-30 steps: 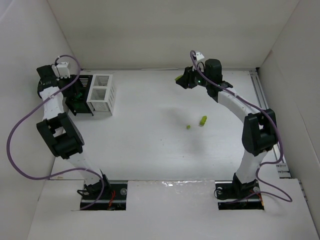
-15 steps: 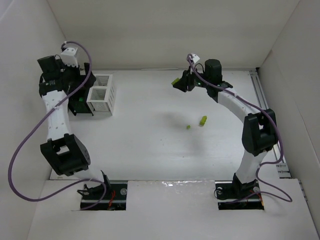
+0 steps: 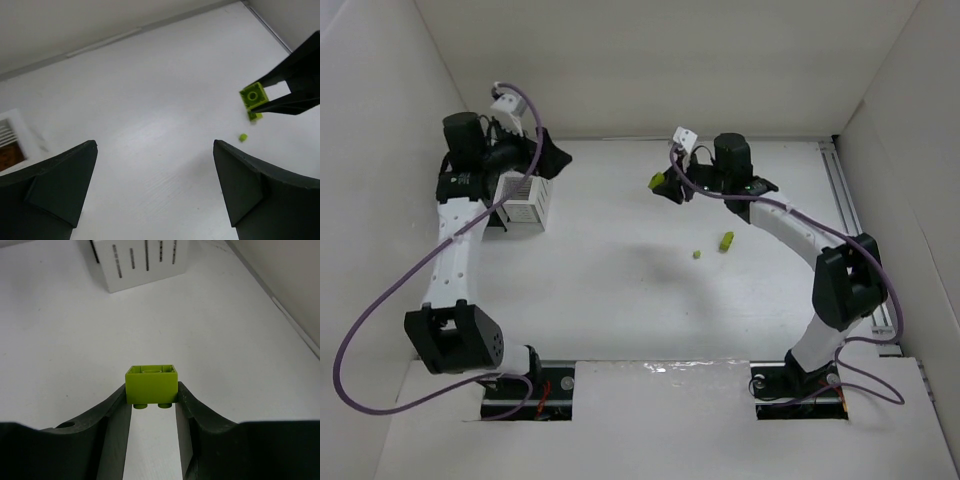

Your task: Sort the legos into containers by color

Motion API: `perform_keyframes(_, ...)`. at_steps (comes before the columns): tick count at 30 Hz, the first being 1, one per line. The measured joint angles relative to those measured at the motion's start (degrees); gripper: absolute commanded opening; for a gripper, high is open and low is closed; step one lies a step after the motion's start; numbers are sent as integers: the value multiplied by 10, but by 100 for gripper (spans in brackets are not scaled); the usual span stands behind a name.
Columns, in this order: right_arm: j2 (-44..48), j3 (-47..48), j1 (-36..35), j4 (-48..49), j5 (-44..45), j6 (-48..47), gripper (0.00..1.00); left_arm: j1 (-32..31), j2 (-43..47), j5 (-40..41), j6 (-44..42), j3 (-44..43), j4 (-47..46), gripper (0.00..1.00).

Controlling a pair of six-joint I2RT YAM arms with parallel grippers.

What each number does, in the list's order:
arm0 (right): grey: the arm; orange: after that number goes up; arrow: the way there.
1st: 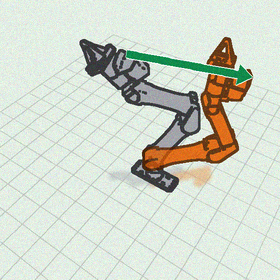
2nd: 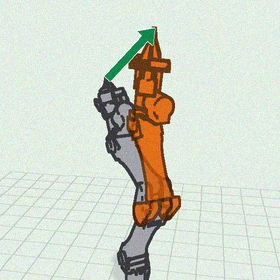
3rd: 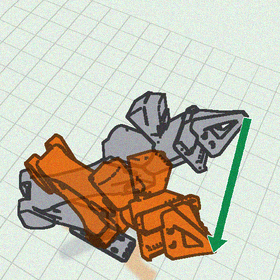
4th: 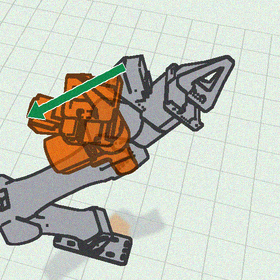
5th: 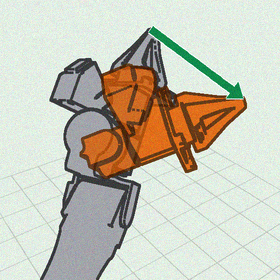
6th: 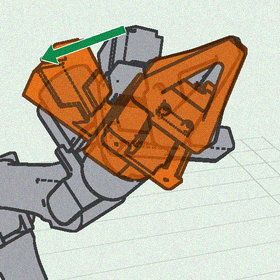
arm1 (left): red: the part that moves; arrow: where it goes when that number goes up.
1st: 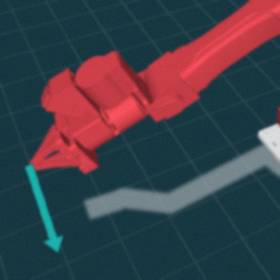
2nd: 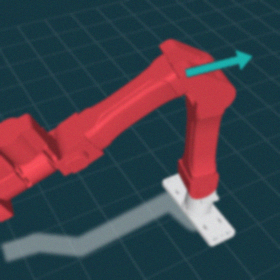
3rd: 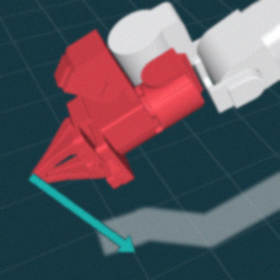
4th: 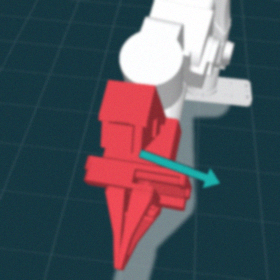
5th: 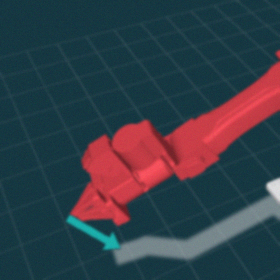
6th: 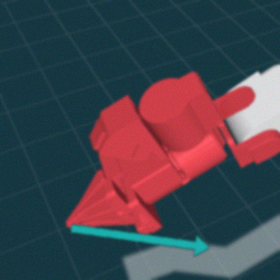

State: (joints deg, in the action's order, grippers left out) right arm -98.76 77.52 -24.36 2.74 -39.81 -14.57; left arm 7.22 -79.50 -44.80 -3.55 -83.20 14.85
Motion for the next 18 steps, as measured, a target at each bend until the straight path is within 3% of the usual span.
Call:
perform_keyframes(11, 18, -13, -89, 3, 92, -66, 0, -163, -49, -24, 8, 40, -27, 74)
perform_keyframes(14, 20, -24, -89, 16, 96, -69, 0, -165, -61, -54, 23, 41, -55, 85)
perform_keyframes(16, 24, -33, -89, 26, 97, -70, 0, -165, -71, -85, 40, 41, -72, 98)
perform_keyframes(18, 29, -48, -89, 38, 96, -69, 0, -164, -82, -115, 60, 46, -93, 100)
